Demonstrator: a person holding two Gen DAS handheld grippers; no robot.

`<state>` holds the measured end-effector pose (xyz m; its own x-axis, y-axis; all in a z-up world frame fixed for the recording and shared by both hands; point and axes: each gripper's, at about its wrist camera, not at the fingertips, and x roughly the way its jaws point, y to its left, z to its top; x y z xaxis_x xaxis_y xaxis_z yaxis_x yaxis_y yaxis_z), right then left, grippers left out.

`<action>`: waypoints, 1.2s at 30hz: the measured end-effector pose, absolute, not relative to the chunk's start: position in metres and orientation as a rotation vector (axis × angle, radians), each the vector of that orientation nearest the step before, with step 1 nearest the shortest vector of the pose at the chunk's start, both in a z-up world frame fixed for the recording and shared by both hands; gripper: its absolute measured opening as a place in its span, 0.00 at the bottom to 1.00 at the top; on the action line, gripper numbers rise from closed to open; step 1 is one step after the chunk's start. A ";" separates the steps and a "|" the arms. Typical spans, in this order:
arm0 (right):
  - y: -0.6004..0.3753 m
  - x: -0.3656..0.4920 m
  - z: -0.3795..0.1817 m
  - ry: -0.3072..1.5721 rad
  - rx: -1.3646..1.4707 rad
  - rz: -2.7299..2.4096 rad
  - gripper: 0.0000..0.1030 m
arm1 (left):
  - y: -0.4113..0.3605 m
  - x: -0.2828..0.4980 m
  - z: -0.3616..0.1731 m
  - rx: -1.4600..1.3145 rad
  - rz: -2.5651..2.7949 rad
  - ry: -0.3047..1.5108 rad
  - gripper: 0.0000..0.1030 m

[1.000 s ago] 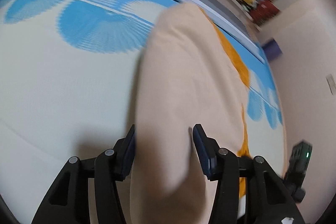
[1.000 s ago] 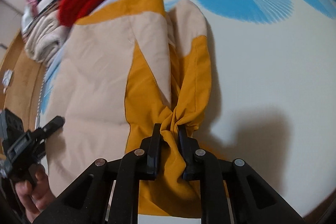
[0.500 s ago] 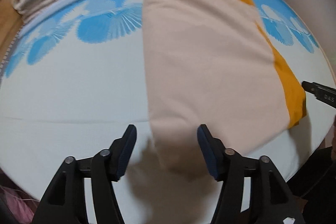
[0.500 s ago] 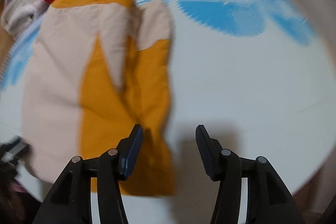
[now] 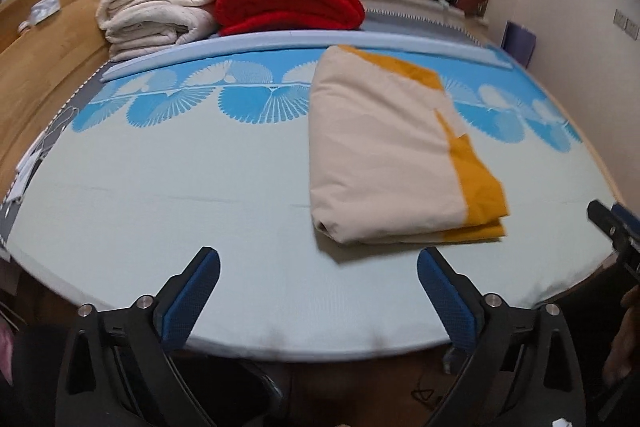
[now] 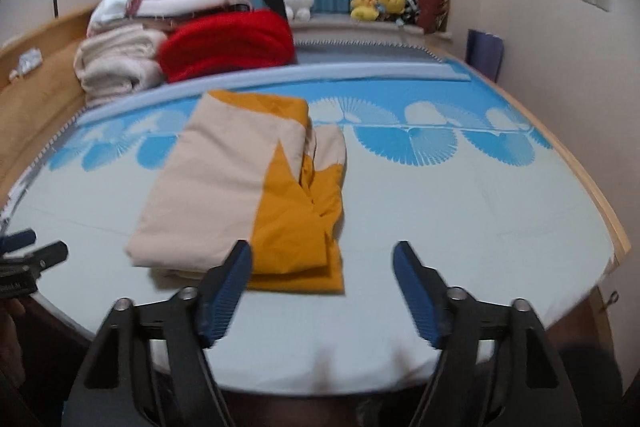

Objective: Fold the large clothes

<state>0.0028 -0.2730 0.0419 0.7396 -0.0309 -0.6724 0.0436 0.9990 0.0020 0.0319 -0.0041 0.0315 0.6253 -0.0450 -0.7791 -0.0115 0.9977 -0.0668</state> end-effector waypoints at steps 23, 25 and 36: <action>-0.219 -0.045 0.030 0.746 -0.063 -0.023 0.86 | -0.051 0.003 0.017 -0.057 -0.065 0.852 0.99; -0.219 -0.046 0.029 0.745 -0.066 -0.021 0.86 | -0.050 0.004 0.016 -0.059 -0.066 0.858 0.99; -0.213 -0.045 0.028 0.737 -0.088 -0.001 0.86 | -0.049 0.003 0.016 -0.060 -0.065 0.858 0.99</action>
<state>-0.0453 -0.2126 0.0280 0.7405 -0.0315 -0.6713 -0.0305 0.9963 -0.0804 0.0031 -0.0491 0.0165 0.6524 -0.0814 -0.7535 0.0329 0.9963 -0.0792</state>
